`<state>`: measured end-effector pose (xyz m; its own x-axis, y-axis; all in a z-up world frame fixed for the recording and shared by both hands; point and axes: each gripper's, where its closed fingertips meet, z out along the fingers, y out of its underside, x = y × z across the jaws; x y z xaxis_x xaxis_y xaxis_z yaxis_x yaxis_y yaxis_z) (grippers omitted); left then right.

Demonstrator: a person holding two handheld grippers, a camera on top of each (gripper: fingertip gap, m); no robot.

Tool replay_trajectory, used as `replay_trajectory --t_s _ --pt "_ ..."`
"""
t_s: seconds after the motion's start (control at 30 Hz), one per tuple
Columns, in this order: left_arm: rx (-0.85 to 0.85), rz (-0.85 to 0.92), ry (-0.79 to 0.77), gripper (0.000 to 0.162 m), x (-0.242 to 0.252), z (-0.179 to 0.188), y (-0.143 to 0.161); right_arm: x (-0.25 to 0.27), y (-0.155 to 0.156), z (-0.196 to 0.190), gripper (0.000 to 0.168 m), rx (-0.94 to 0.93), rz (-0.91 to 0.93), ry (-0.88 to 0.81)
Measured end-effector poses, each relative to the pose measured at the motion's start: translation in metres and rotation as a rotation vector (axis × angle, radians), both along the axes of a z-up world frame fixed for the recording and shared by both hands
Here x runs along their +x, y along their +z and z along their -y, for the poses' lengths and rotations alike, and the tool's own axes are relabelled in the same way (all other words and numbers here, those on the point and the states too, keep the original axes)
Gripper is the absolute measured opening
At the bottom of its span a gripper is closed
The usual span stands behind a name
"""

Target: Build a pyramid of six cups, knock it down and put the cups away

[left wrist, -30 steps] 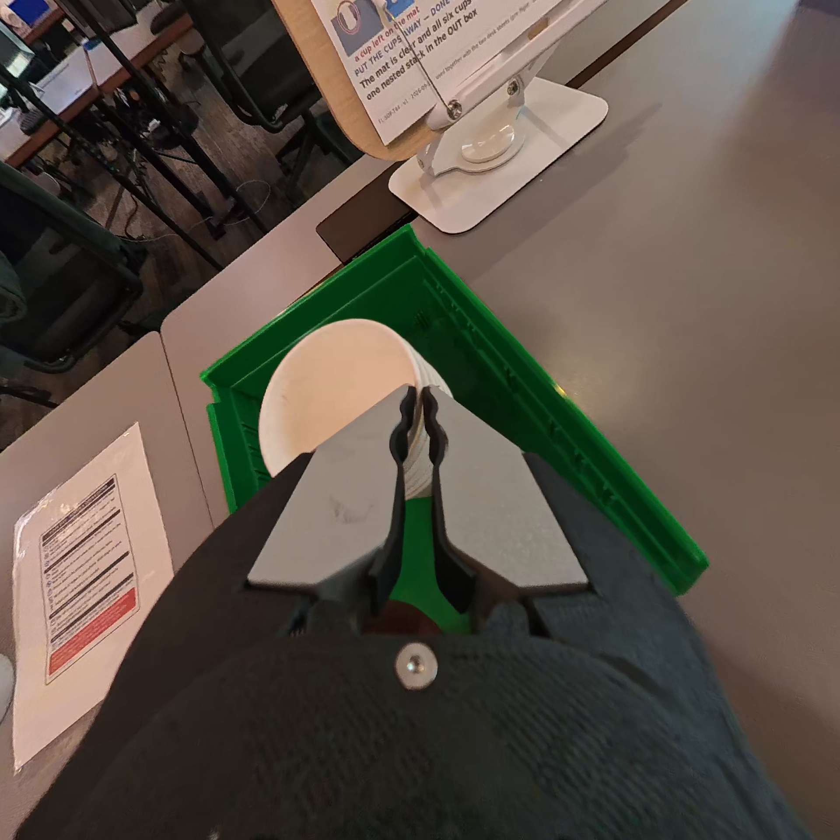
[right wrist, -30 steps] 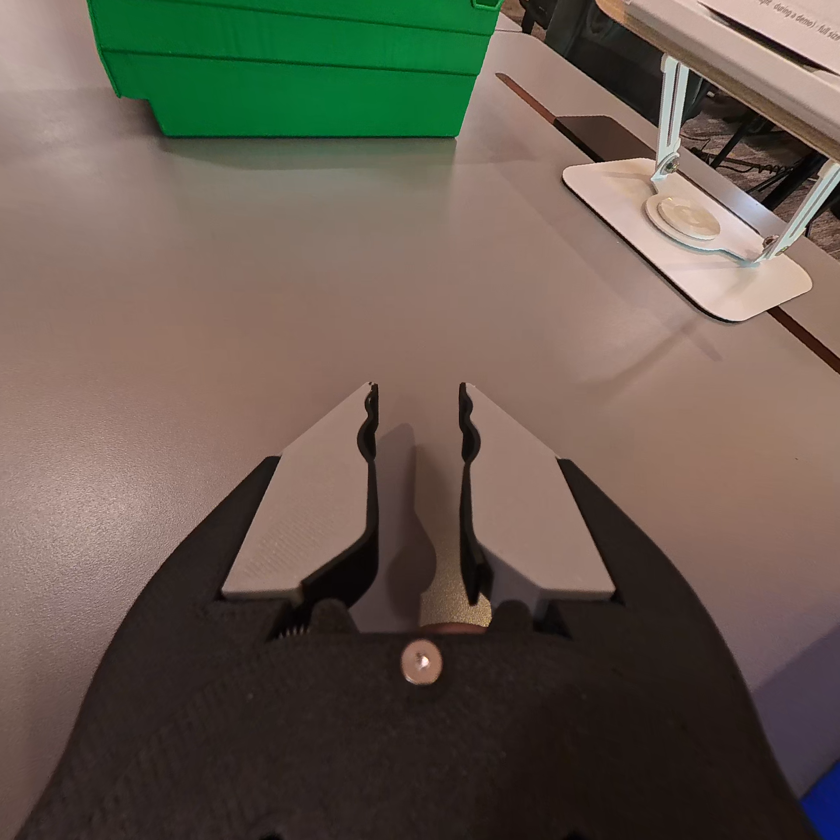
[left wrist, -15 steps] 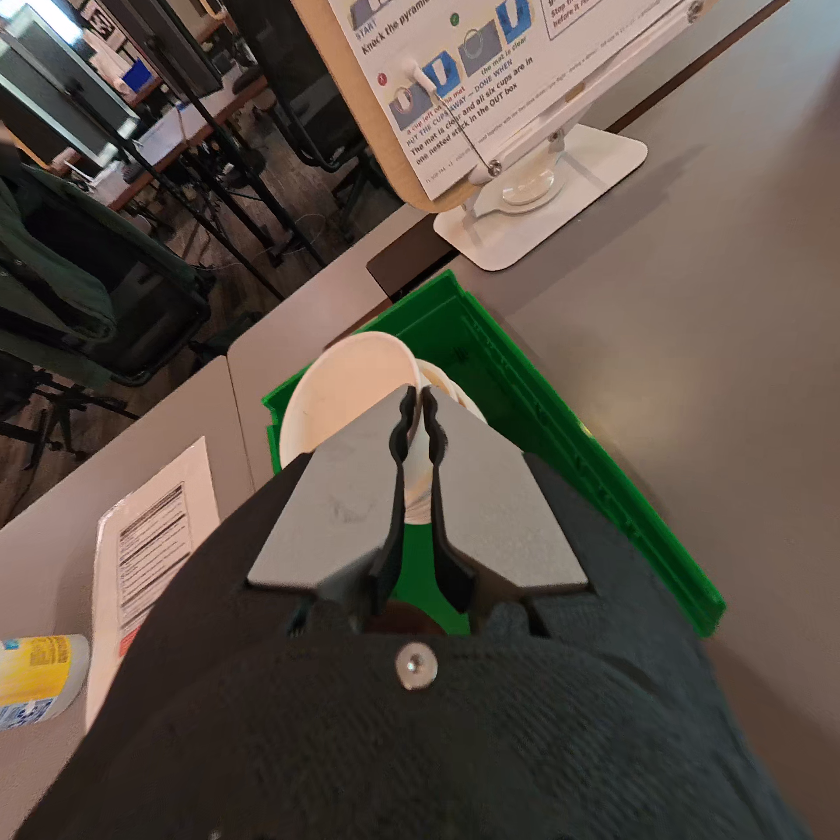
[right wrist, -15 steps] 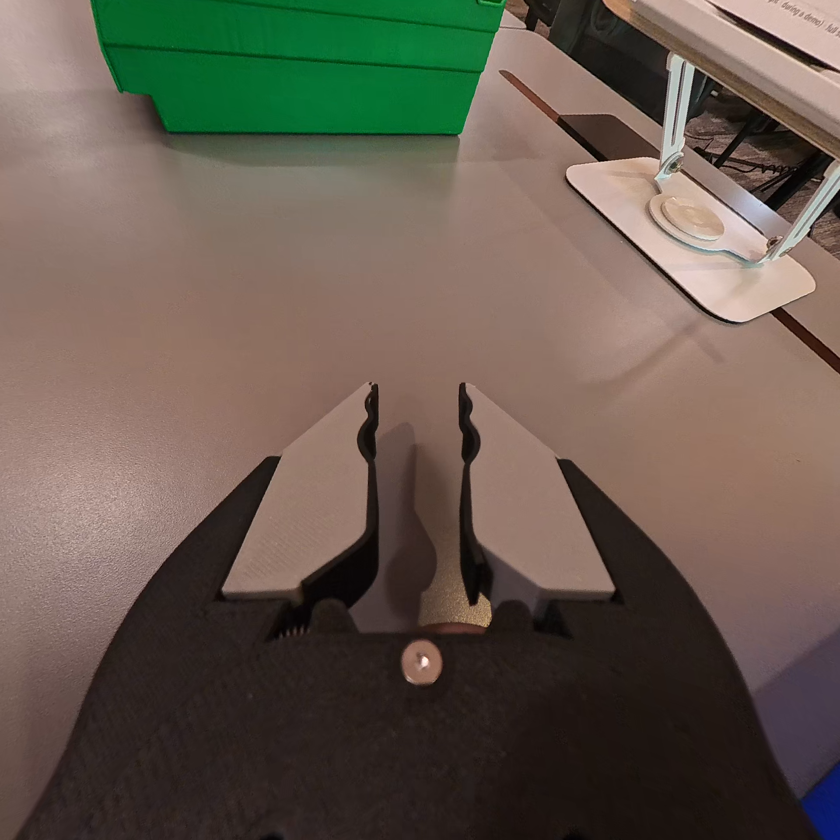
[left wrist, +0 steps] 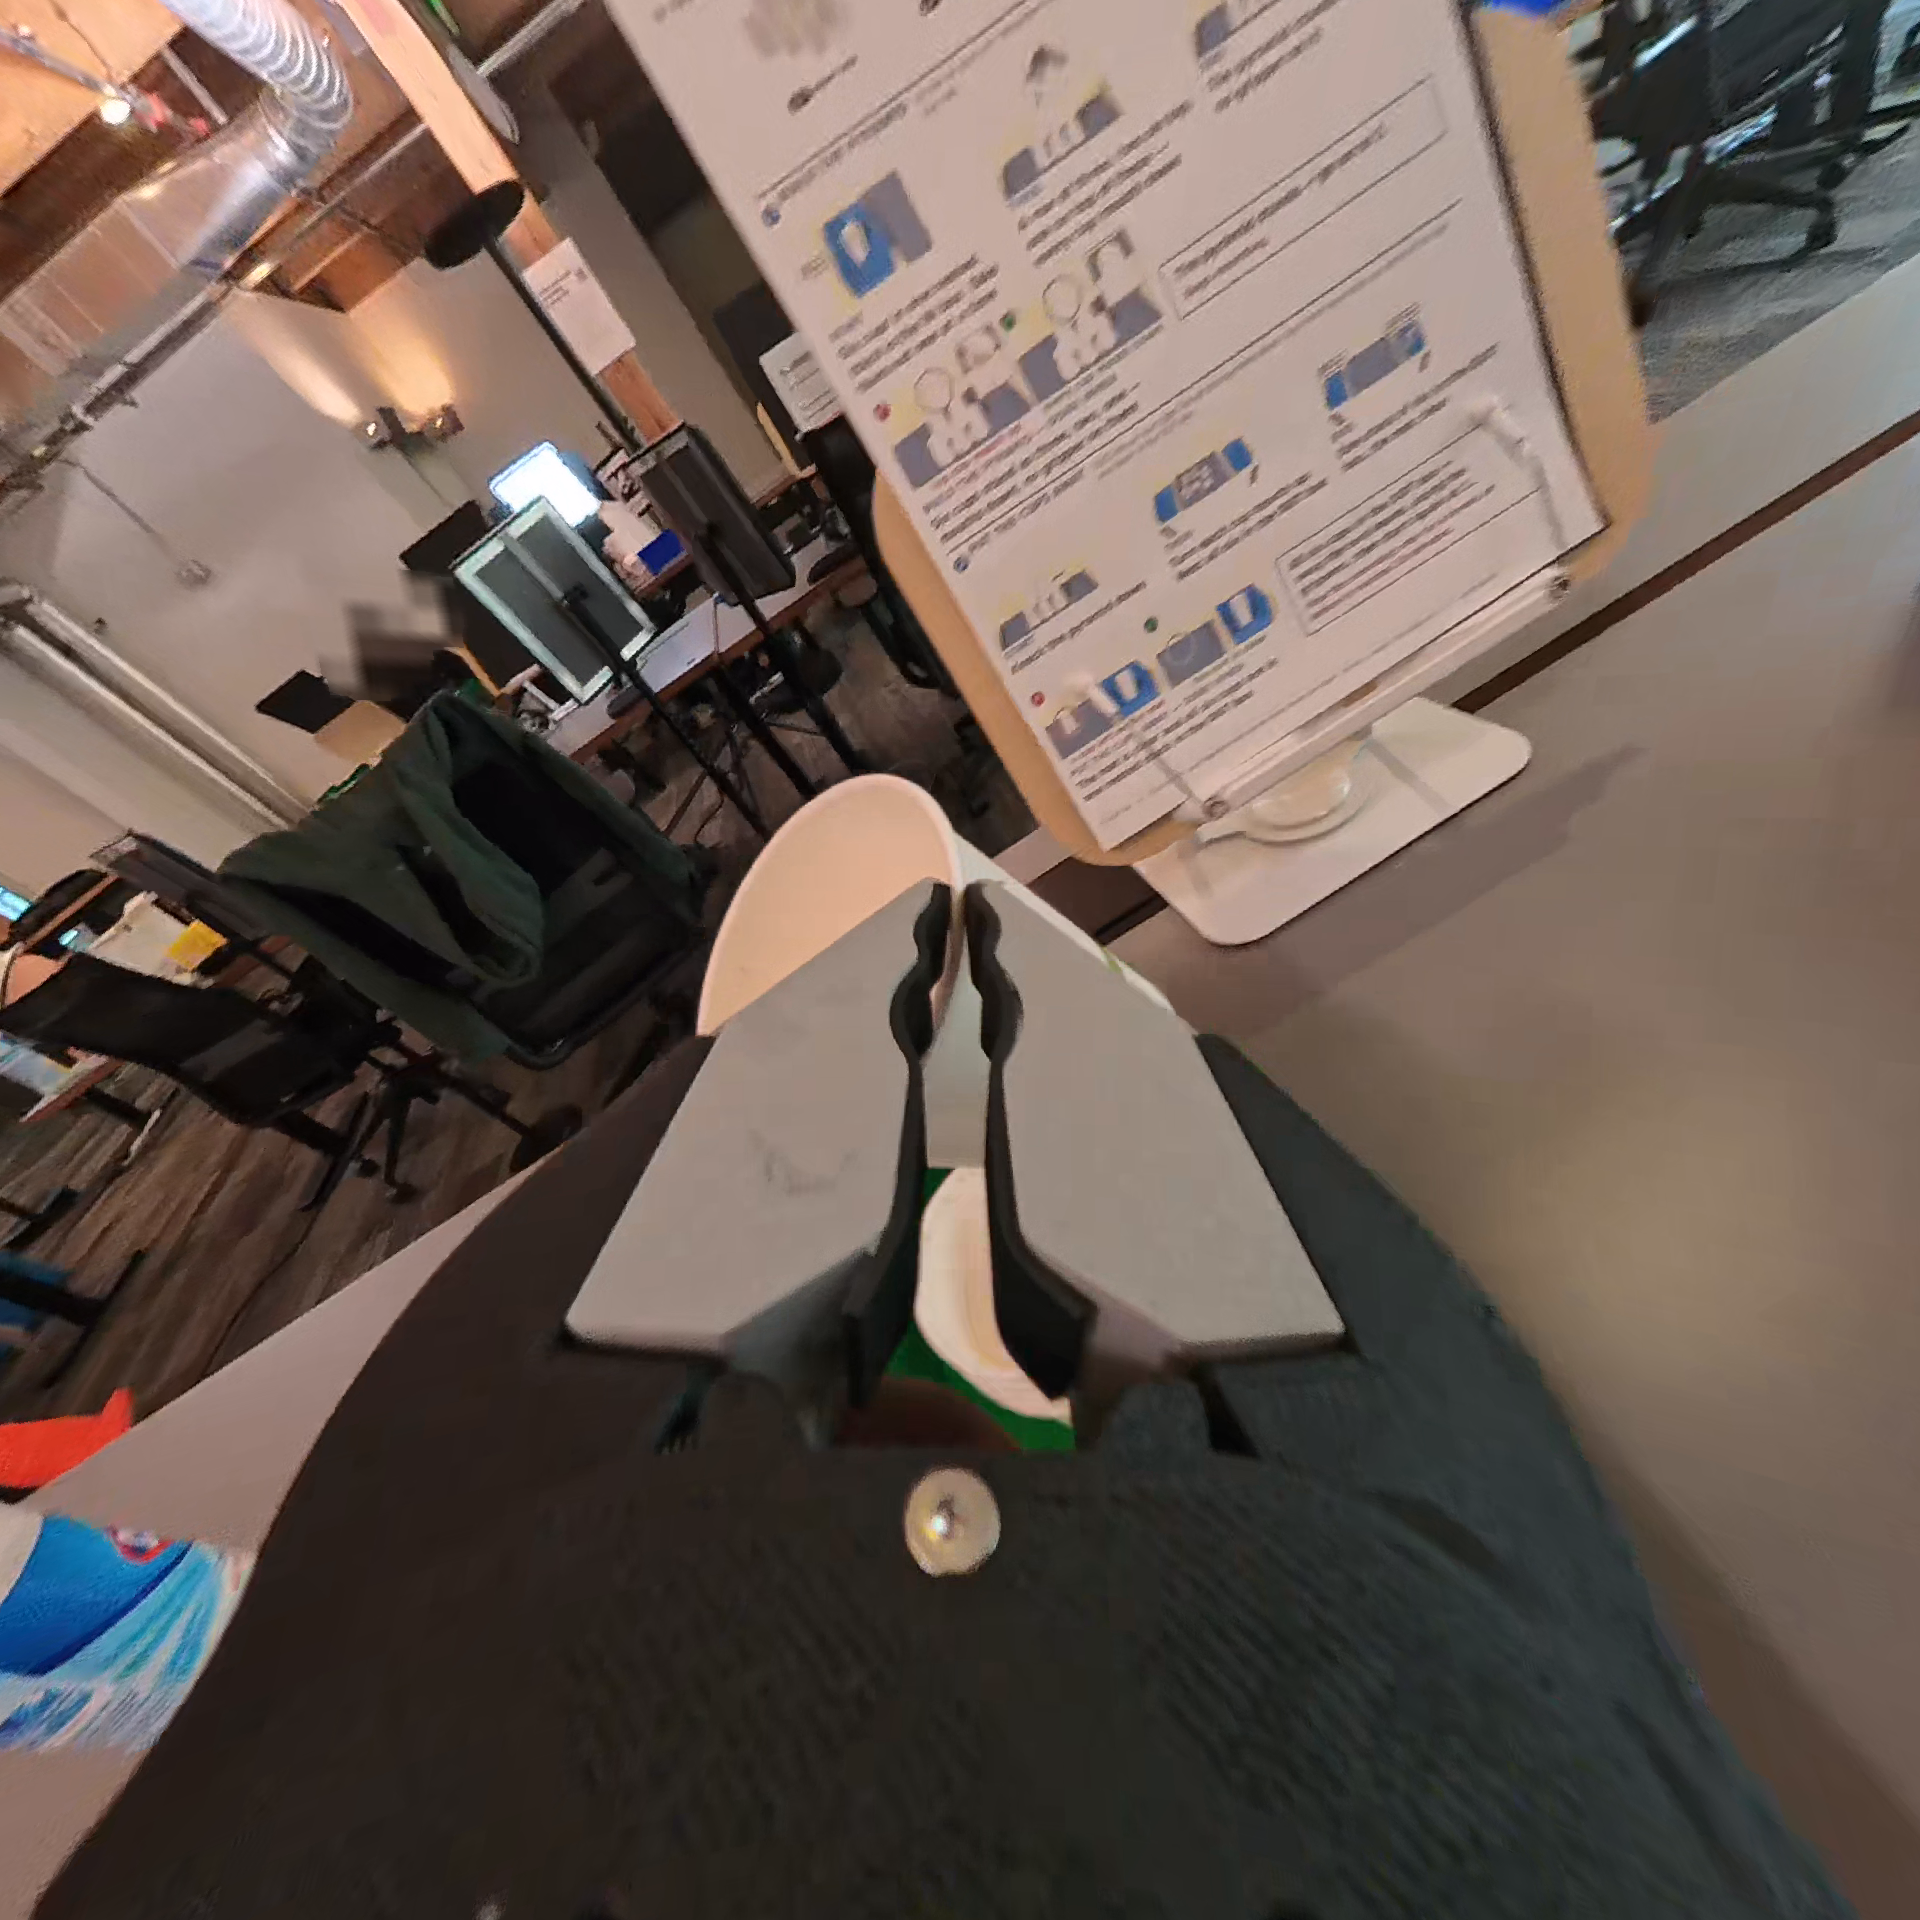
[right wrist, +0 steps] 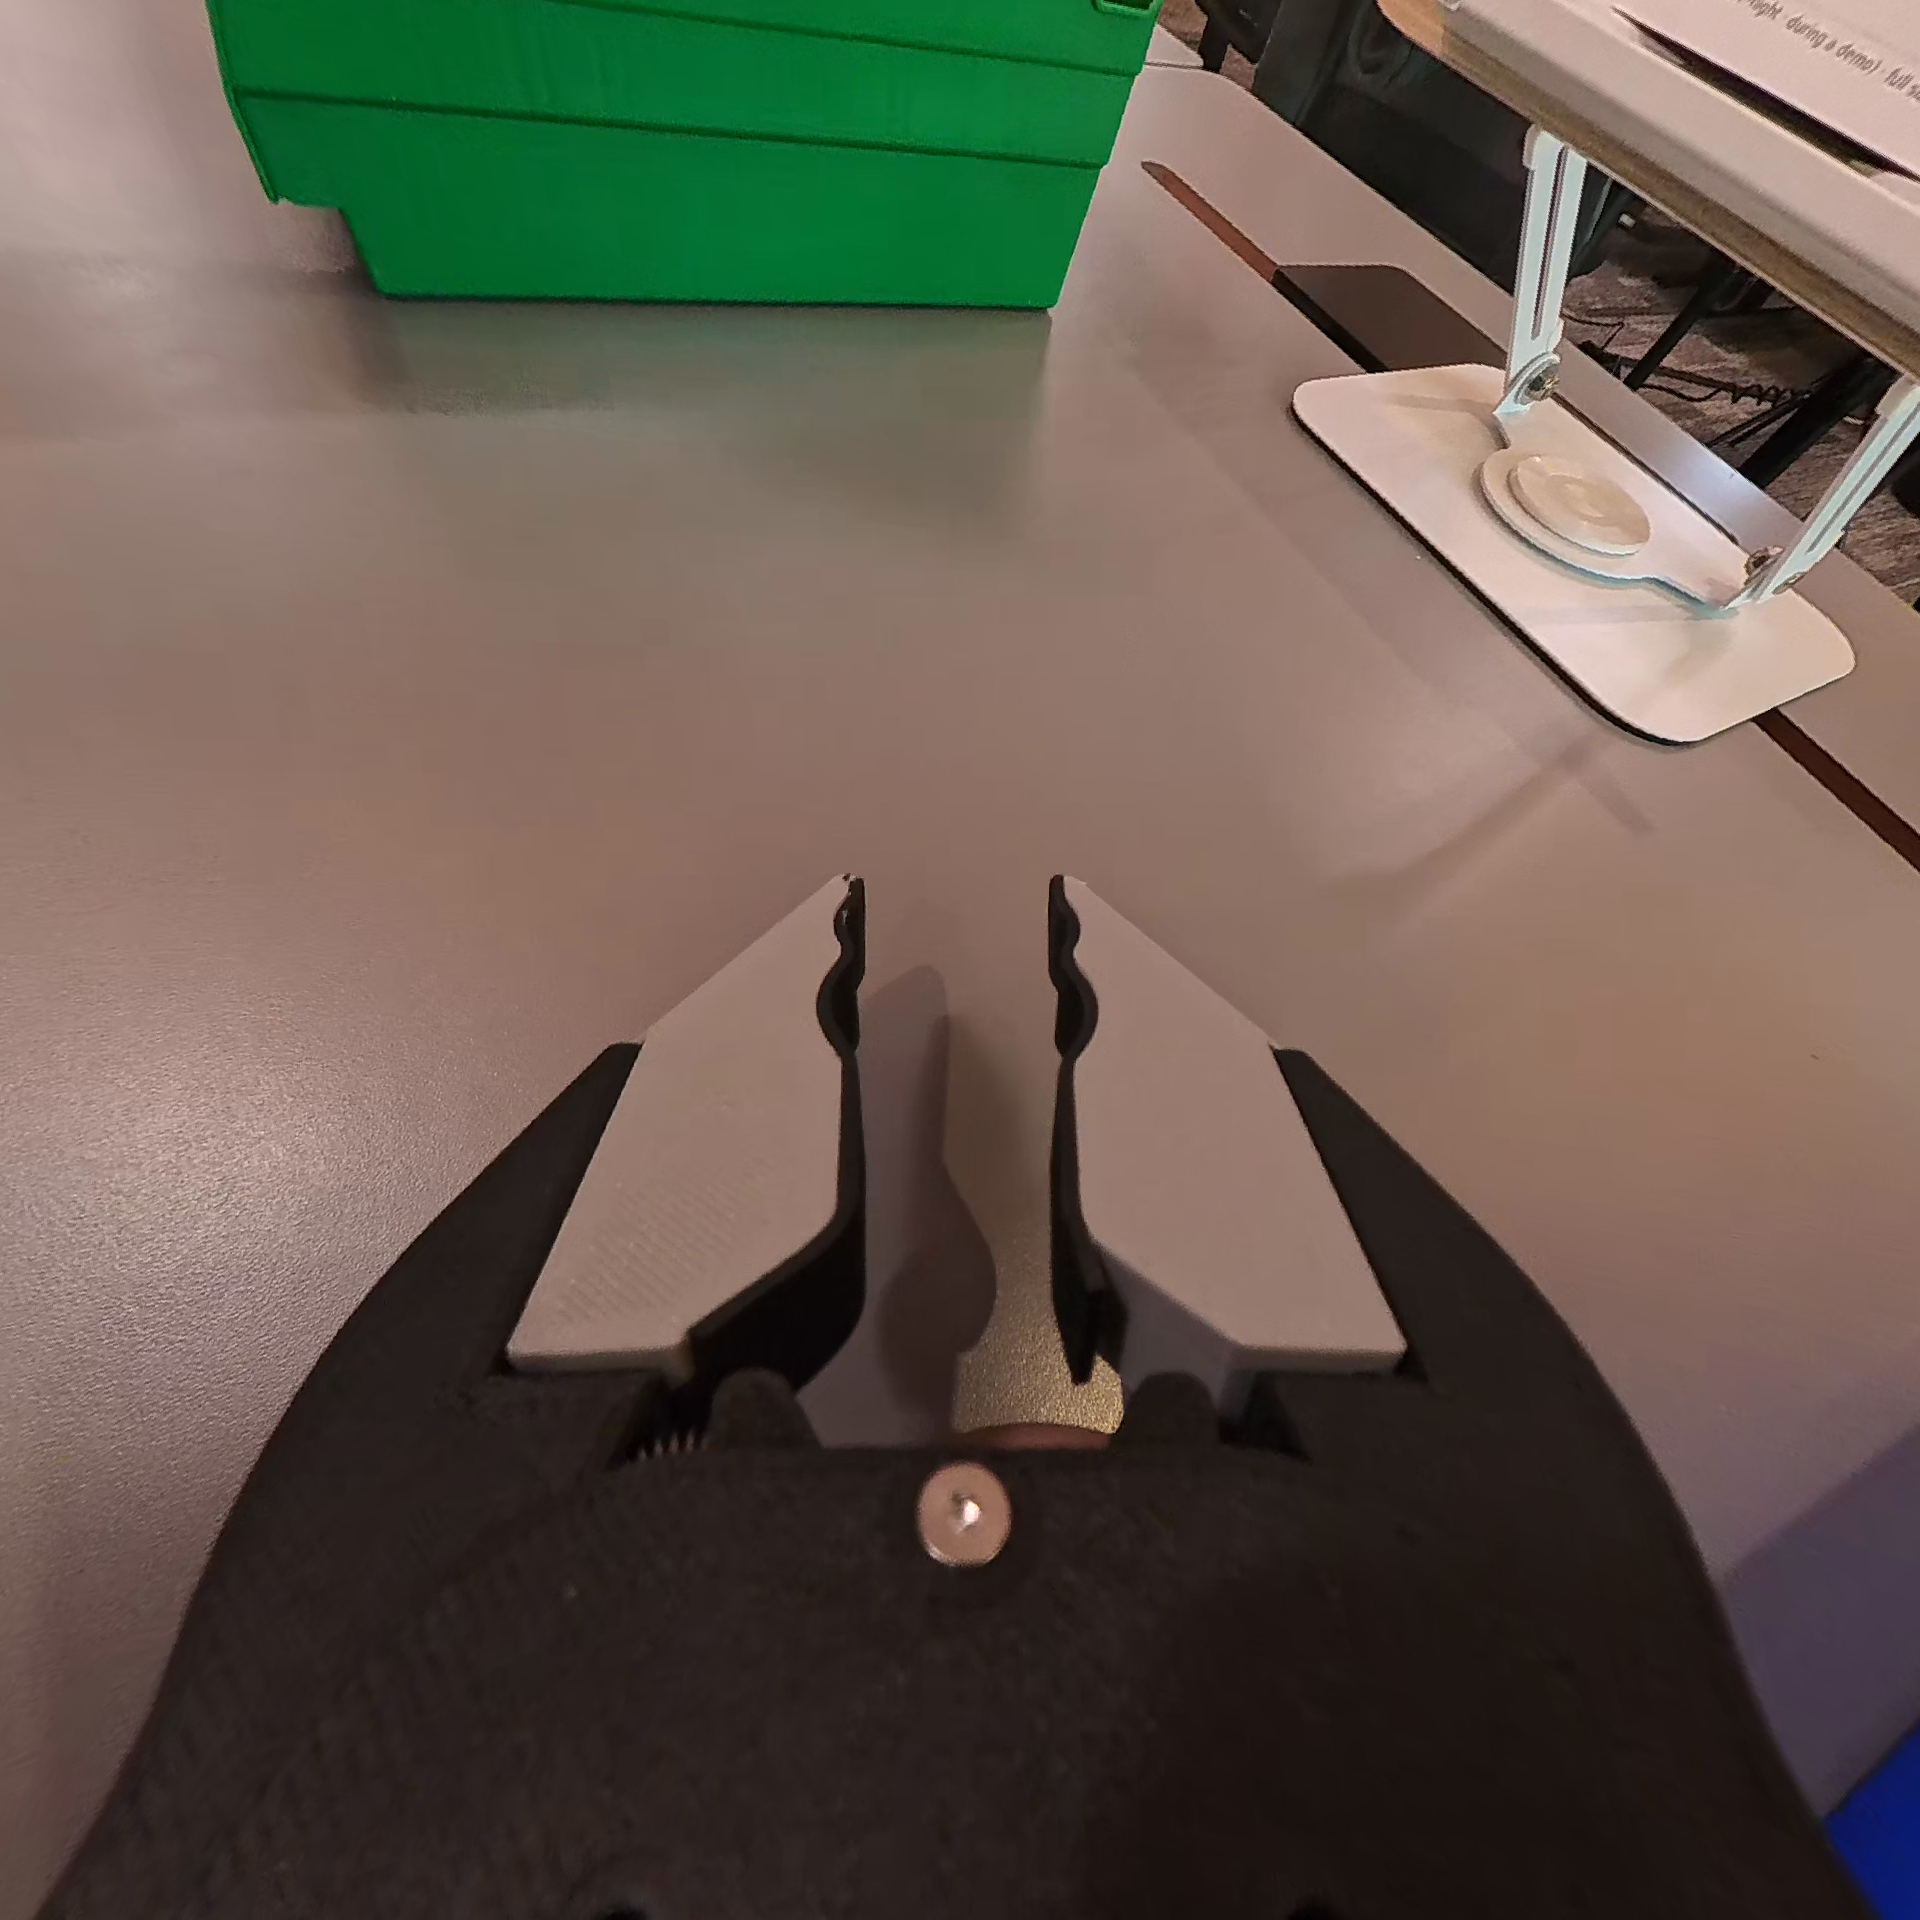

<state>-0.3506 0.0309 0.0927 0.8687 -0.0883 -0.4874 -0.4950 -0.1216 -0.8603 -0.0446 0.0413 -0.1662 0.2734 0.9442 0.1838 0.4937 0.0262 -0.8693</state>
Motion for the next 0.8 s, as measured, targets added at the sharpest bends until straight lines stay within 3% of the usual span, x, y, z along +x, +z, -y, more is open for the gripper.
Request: replay_trajectory --t_s 0.23,0.47,0.63,0.8 --pt "-0.029 -0.123 -0.226 0.001 0.112 -0.006 -0.014 0.002 0.002 -0.004 0.032 0.009 -0.007 -0.016" --pt "-0.142 -0.075 -0.466 0.0 0.212 -0.022 -0.094 0.005 0.006 -0.009 0.031 0.012 -0.026 -0.036" --pt "-0.202 -0.108 -0.53 0.001 0.254 -0.034 -0.146 0.007 0.009 -0.013 0.031 0.014 -0.042 -0.051" --pt "-0.15 -0.093 -0.561 0.0 0.269 -0.035 -0.144 0.008 0.013 -0.016 0.031 0.017 -0.059 -0.064"
